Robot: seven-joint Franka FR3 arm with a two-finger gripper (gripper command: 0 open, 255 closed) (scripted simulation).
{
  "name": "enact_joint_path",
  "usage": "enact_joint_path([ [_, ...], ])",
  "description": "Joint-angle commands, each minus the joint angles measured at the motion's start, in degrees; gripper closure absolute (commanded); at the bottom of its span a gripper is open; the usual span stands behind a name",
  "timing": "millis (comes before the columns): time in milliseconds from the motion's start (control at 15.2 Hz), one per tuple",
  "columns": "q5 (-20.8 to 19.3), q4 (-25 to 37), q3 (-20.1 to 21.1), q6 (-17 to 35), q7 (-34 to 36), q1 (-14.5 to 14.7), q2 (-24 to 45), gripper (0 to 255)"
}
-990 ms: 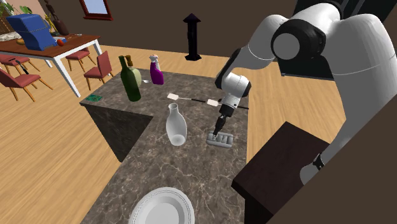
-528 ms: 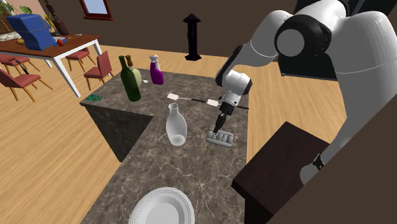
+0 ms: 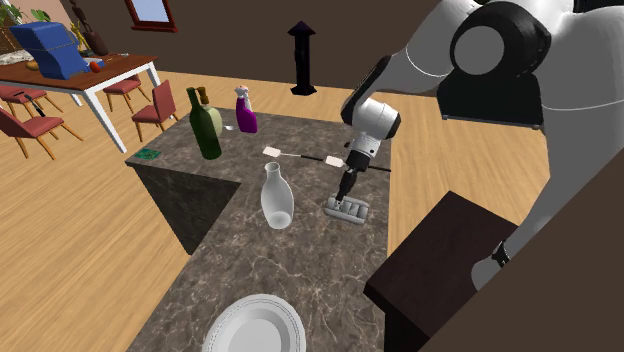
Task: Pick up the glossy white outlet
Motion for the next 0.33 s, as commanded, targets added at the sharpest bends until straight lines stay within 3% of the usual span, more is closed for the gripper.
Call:
enact_joint_path([
  [0, -0.76, -0.44, -0.40, -0.41, 0.91, 0.23, -1.43, 255],
  [264, -1.56, -0.95, -0.81, -0.81, 1.91, 0.50, -3.02, 255],
])
